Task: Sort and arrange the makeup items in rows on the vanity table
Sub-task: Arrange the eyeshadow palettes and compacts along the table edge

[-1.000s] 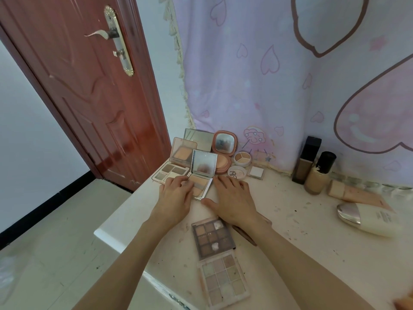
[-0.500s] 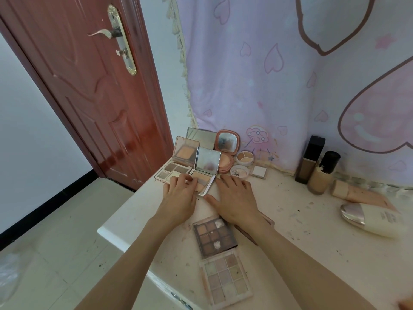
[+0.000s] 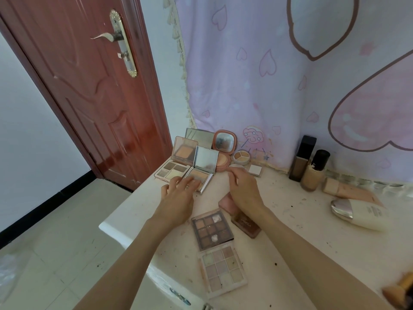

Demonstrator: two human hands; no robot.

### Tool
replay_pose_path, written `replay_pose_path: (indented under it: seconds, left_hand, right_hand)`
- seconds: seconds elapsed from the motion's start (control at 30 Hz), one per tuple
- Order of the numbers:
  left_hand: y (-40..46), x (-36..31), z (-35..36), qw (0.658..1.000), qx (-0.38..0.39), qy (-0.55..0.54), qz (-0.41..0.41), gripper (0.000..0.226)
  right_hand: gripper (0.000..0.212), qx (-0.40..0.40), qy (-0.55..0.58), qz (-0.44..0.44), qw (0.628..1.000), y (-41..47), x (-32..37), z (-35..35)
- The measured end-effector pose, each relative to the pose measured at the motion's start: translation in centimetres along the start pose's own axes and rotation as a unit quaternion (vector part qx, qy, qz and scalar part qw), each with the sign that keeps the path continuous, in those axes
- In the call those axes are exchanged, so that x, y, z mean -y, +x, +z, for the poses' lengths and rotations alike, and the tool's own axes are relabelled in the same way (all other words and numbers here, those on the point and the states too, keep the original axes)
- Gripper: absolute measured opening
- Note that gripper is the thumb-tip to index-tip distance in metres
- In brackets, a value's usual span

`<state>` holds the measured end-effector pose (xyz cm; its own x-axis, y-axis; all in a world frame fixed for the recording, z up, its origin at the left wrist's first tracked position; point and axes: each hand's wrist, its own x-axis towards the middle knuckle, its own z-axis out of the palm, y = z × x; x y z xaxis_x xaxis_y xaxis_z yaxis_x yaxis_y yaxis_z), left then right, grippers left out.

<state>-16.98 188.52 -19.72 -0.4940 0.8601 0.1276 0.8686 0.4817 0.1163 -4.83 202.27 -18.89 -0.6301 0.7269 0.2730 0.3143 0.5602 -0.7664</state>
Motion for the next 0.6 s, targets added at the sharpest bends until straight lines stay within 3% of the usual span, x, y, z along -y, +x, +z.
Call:
replay_pose_path:
  seconds: [0.1, 0.2, 0.3, 0.4, 0.6]
  left_hand:
    - [-1.1, -1.1, -0.3, 0.998, -0.014, -0.054, 0.021, 0.044]
    - [-2.3, -2.7, -0.2, 0.99, -0.016, -0.116, 0.072, 0.041]
    - [-3.1, -4.4, 0.4, 0.981, 0.002, -0.144, 0.13, 0.043]
    - [-3.3, -5.3, 1.2, 0.981, 0.017, -0.125, 0.147, 0.043]
    - [-3.5, -6.5, 2.0, 0.982, 0.002, -0.12, 0.149, 0.044]
  right_hand:
    - [0.028, 0.008, -0.01, 0.011, 1.0, -1.0, -0.7, -2.2]
    - [0.03, 0.081, -0.112, 0.015, 0.99, -2.8, -1.8, -4.0]
    - [0.048, 0.162, -0.237, -0.006, 0.958, -5.2, -2.0, -5.3]
    - [0.068, 0.199, -0.287, -0.016, 0.937, -7.1, -1.8, -5.8]
    - [0.051, 0.176, -0.268, 0.004, 0.947, -8.3, -1.8, -6.6]
